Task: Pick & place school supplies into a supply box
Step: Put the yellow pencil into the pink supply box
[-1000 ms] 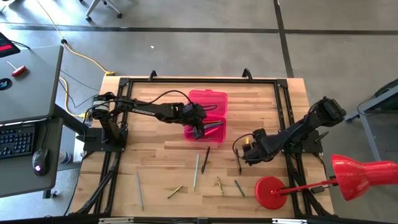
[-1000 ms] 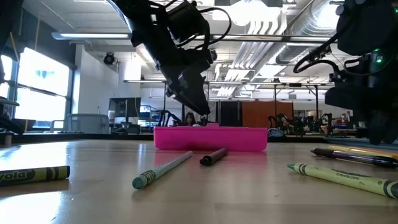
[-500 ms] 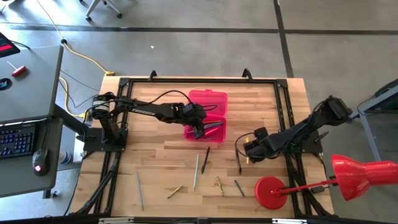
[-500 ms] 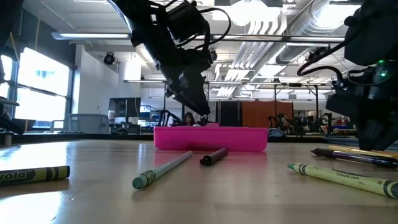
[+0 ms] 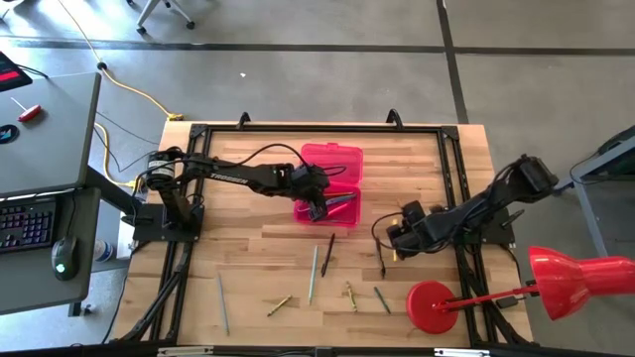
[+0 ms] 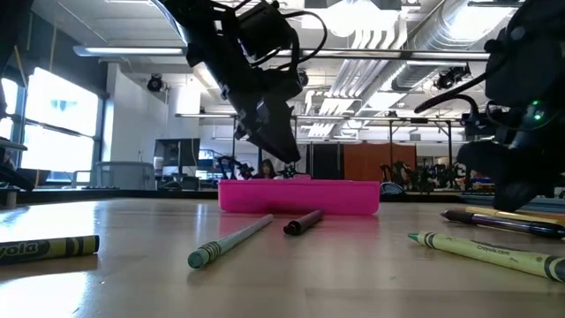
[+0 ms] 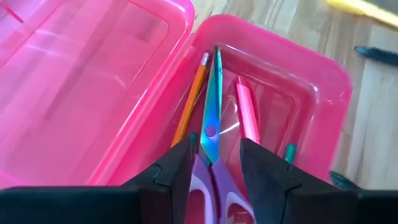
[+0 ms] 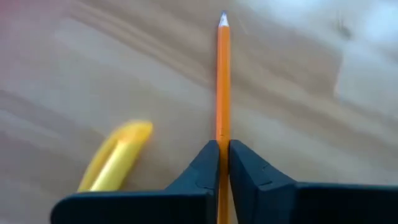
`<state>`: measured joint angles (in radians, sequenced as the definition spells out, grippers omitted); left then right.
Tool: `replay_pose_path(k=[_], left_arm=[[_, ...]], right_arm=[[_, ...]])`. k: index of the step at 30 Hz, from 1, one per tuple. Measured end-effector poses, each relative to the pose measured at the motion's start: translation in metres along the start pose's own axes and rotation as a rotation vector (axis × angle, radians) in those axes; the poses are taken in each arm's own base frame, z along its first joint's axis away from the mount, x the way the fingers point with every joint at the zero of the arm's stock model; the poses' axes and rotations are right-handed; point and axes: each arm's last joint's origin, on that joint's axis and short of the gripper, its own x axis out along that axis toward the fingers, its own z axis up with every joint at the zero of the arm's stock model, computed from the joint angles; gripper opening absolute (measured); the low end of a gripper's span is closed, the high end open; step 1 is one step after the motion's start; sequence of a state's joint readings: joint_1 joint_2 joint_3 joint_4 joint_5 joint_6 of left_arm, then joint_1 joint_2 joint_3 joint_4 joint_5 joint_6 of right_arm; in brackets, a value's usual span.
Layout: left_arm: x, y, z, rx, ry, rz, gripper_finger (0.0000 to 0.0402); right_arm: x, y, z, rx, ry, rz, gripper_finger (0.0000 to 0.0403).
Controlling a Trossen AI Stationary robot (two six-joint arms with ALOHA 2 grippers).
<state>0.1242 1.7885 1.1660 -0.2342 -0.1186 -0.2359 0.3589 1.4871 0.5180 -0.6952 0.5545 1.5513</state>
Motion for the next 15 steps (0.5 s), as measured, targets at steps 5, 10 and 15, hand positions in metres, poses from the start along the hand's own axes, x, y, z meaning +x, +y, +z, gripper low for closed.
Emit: replay_pose_path(k=[5,10,15], left_arm=[[0.000,-0.001,0.000,-0.032,0.010,-0.039,0.0166],[0.000,-0.002,0.000,-0.091,0.013,-0.045,0.0166],[-0.020,-0.003,0.007,-0.119,-0.023,-0.072,0.0166]], right_arm=[[0.000,0.011,0.005,-0.040,-0.147,0.088,0.0019],[-0.005,0.024,0.014,-0.078,-0.297,0.187,0.0004],[-0.026,0.035,0.034,-0.077,-0.474,0.308,0.0005]])
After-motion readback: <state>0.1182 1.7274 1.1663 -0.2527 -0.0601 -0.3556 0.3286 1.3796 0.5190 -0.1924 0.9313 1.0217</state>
